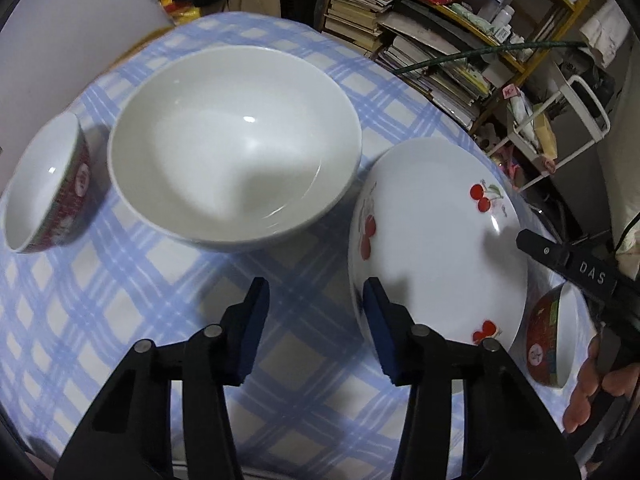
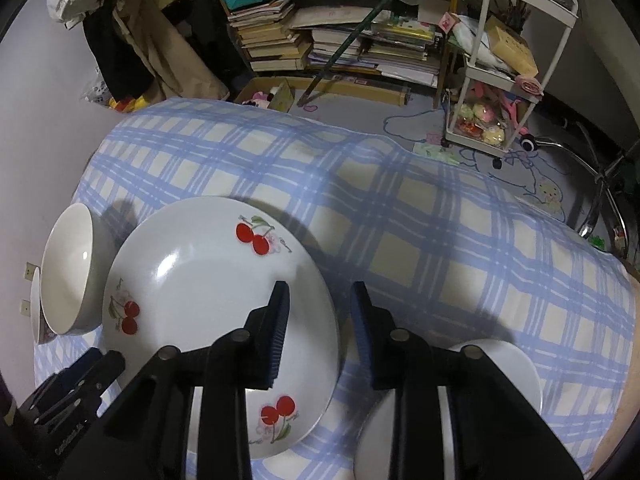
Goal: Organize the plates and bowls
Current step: 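Grasp the cherry plate rim with the right tool while the left tool grasps the opposite rim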
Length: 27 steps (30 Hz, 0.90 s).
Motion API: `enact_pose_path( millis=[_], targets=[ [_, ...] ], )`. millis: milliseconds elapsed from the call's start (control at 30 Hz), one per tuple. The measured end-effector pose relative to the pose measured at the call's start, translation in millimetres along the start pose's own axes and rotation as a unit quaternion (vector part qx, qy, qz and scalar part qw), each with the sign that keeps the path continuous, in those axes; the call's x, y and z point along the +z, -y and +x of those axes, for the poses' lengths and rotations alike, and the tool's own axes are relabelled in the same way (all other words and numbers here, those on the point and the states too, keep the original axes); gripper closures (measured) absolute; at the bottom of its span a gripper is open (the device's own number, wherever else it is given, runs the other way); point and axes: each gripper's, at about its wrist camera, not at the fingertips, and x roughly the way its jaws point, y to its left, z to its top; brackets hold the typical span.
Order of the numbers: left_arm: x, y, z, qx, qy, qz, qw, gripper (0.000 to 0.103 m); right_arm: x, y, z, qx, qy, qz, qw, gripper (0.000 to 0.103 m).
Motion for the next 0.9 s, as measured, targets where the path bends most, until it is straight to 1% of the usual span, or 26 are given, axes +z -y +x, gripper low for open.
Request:
enact_pose_path(
  millis=[67, 100, 167, 233, 267, 333, 400, 433, 467, 533, 567, 600, 700, 800, 900],
  targets=[
    [1.7, 1.7, 4.1, -0.003, -0.005, 0.001, 1.0000, 0.060, 0.7, 1.2, 2.7, -0.001, -0.004, 0.005, 1.000, 0.072],
    [2.8, 3.8, 6.3, -0.007, -0.007, 0.004, 0.9999, 0.065, 0.8, 1.7, 5.2, 0.002, -0.007, 0.006, 1.000, 0.077],
    [5.3, 7.0, 9.3, -0.016, -0.012, 0.009, 0.9998, 0.072, -0.7, 2.6, 10.1, 0.001, -0.014, 0.006, 1.000, 0.081],
    [8.1, 8.6, 12.0, -0.022, -0.015, 0.002, 0.9996, 0.075, -3.4, 2.9, 15.4, 0.006, -0.021, 0.006, 1.000, 0.086],
    [8.5, 6.9, 12.7, -0.024, -0.015, -0.006, 0.9996, 0.076, -5.0, 2.3, 16.6, 0.001, -0.020, 0.003, 1.000, 0.088],
    [9.2, 5.7, 14.8, -0.037, -0.017, -0.016, 0.9991, 0.082, -7.4, 1.6, 15.2, -0.002, -0.016, 0.000, 1.000, 0.088],
    [10.4, 8.3, 16.9, -0.042, -0.019, -0.004, 0.9989, 0.091, -8.4, 1.2, 12.6, 0.003, -0.018, -0.003, 1.000, 0.089],
    [11.8, 14.3, 17.3, -0.033, -0.022, 0.022, 0.9990, 0.090, -8.5, 0.5, 11.5, 0.004, -0.019, -0.008, 1.000, 0.089],
    [12.1, 17.7, 16.5, -0.024, -0.020, 0.039, 0.9987, 0.090, -9.2, -1.3, 10.0, 0.003, -0.022, -0.016, 1.000, 0.089],
    [11.8, 21.5, 12.6, -0.010, -0.013, 0.061, 0.9980, 0.089, -11.5, -2.3, 9.0, 0.003, -0.030, -0.027, 0.999, 0.090],
    [12.0, 20.8, 11.4, -0.009, -0.014, 0.063, 0.9979, 0.089, -13.0, -3.5, 7.8, 0.005, -0.031, -0.030, 0.999, 0.089],
    [12.6, 17.7, 9.7, -0.014, -0.015, 0.059, 0.9981, 0.089, -14.9, -4.7, 6.1, 0.008, -0.032, -0.035, 0.999, 0.090],
    [14.2, 12.8, 4.4, -0.021, -0.020, 0.066, 0.9974, 0.090, -19.1, -6.2, 0.6, 0.018, -0.038, -0.030, 0.999, 0.092],
    [12.1, 12.1, -5.4, -0.025, -0.021, 0.079, 0.9963, 0.090, -24.3, -14.0, -9.3, 0.006, -0.030, -0.046, 0.998, 0.092],
    [11.0, 10.8, -14.3, -0.034, -0.024, 0.090, 0.9951, 0.090, -28.9, -16.3, -17.3, 0.001, -0.032, -0.050, 0.998, 0.092]
  ],
)
